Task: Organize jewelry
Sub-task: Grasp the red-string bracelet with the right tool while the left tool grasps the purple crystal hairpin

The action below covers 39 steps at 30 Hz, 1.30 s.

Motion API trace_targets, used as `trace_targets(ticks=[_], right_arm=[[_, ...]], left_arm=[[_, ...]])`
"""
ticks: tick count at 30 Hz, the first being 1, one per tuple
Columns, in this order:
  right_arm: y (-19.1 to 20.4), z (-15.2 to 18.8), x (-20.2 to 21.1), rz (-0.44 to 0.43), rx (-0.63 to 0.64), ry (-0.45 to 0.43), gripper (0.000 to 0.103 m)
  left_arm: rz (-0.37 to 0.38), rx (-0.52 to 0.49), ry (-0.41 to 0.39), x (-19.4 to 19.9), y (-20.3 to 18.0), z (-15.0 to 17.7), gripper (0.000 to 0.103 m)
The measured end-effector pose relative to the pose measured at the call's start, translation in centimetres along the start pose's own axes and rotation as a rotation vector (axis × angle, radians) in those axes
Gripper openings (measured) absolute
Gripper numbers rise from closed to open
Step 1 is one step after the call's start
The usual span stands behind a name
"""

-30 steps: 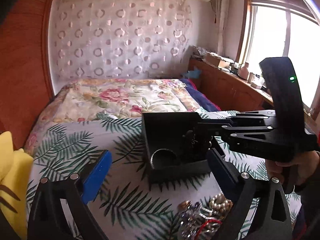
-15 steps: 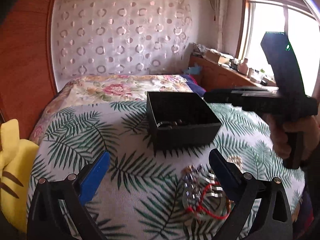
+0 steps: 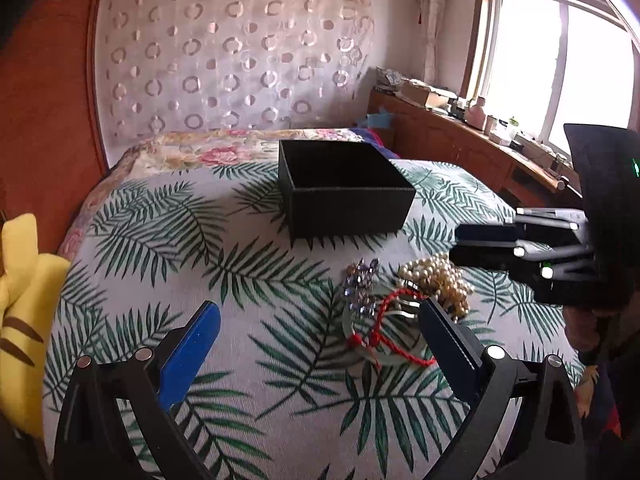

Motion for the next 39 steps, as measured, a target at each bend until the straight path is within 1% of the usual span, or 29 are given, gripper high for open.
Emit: trace_targets(ticks=[1,3,7,13,15,17,18,19,22,30,34,38,39], right_arm=[[0.4,0.3,-0.3,-0.010,0.004,0.010,0.026],[1.4,1.1,-1.0,-0.022,0.021,0.033,0.024],[2.3,1.3,-2.3,-0.024,0.045,0.072,0.015],[2.4,1.4,-3.6,-0.026,0.037,0.115,0.014],[2.3,1.5,-3.9,-0.011,0.041,0.130,0.014],[2.2,1.5,-4.2,-0.015,0.036,0.136,0.009],[2.3,1.5,-4.2,-0.014,0.041,0.136,0.004],[2.4,1.5,-4.1,-0.022,0.043,0.137,0.004],[2.6,1.4,-3.5,-0.026,0.057,0.120,0.003],[2.5,0.6,1.1,-0.030,0.043,0.006,0.003],[1.5,1.0,3.0,0.000,0.031,-0.025,0.003],[0.0,2.2,4.0,0.037,0.008,-0.028,0.003],[-0.3,2.5,4.1,0.039,-0.001,-0.028,0.003]], left_arm=[[0.003,0.005,0.003,0.0,0.0,0.2,0.095],[0.005,0.011,0.009,0.0,0.1,0.5,0.095],[-0.001,0.015,0.016,0.0,0.3,1.0,0.095],[-0.007,0.009,0.013,0.3,0.3,1.2,0.095],[-0.009,0.006,0.012,0.4,0.2,1.2,0.095],[-0.006,0.008,0.011,0.4,0.3,1.1,0.095],[-0.006,0.008,0.011,0.4,0.3,1.1,0.095],[-0.009,0.007,0.012,0.4,0.3,1.2,0.095],[-0.009,0.007,0.014,0.4,0.3,1.2,0.095],[-0.013,0.014,0.022,0.2,0.3,1.3,0.095],[-0.002,0.018,0.031,-0.1,0.2,1.2,0.095],[0.033,0.018,0.042,-0.8,-0.2,0.8,0.095],[0.053,0.021,0.050,-1.1,-0.3,0.7,0.093]])
Point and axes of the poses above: each gripper's, at about its wrist camera, not at the fingertips, and x roughly against the way its jaws point, y to its left, z to its underside, the point moved 5 cm from there along -x, roughly the way its jaws point, and after that the axes turned 1 degree about z, right-handed, at the moved point
